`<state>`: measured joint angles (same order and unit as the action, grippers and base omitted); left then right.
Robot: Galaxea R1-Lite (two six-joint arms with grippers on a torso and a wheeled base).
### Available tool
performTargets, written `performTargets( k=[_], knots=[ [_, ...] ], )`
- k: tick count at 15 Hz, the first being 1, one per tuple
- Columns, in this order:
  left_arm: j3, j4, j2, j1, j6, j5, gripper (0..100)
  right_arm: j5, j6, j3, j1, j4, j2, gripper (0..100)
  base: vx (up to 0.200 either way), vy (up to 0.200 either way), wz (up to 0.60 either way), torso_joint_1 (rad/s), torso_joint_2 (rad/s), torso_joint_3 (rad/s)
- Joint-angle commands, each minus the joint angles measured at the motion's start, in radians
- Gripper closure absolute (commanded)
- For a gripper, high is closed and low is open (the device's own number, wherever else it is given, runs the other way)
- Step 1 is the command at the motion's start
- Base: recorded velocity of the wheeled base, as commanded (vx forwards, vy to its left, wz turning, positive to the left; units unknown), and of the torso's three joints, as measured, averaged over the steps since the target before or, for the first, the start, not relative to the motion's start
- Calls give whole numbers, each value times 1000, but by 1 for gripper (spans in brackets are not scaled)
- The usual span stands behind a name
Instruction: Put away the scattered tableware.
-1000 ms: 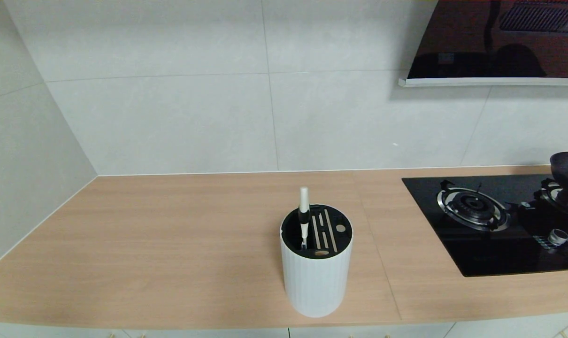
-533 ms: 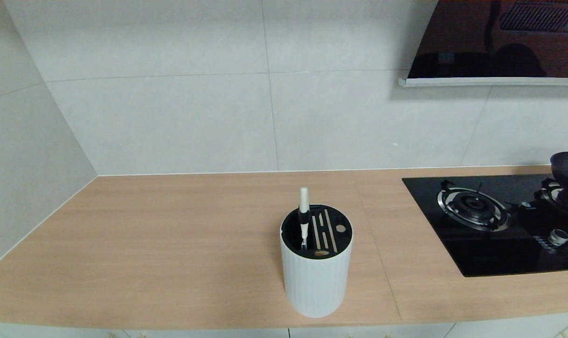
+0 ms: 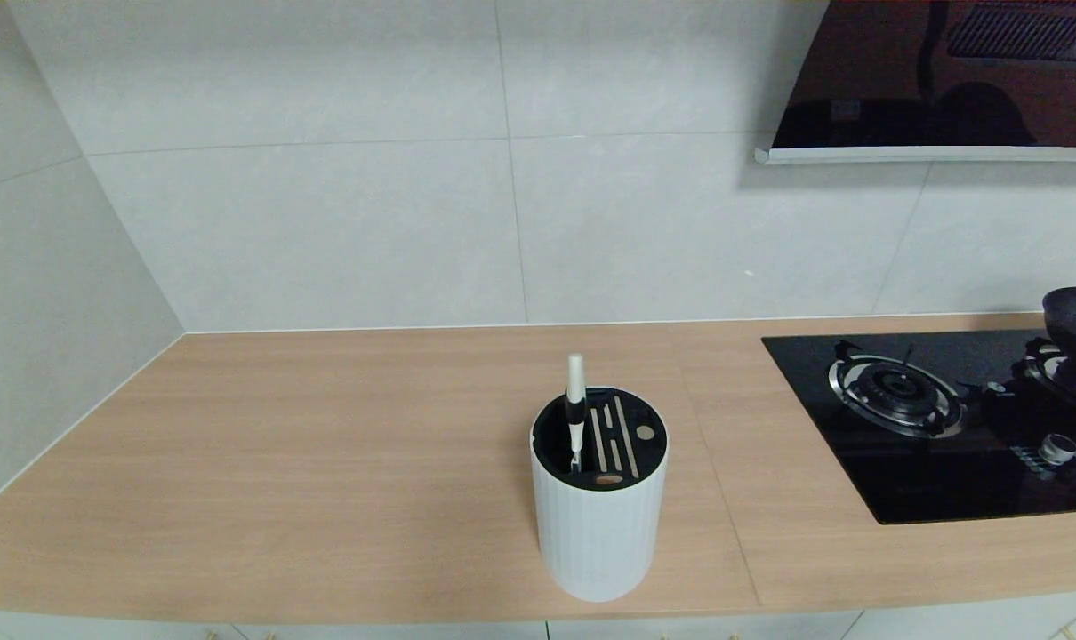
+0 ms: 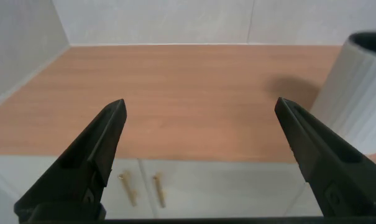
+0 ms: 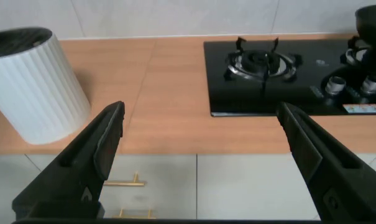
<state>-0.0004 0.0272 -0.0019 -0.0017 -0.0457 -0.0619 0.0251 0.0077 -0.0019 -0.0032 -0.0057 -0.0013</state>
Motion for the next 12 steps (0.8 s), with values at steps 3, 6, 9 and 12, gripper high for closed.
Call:
performTargets(
  k=[3,6,9,12],
  knots=[
    [0,-24,28,-4,29,34,0,-1,-2,2,0,9,1,0,0,0,0,0,0,0],
    [0,-26,2,-1,30,39,0,-1,-2,2,0,9,1,0,0,0,0,0,0,0],
    [0,-24,2,-1,52,37,0,1,-3,2,0,9,1,0,0,0,0,0,0,0],
    [0,-24,2,-1,52,37,0,-1,-2,2,0,10,1,0,0,0,0,0,0,0]
  ],
)
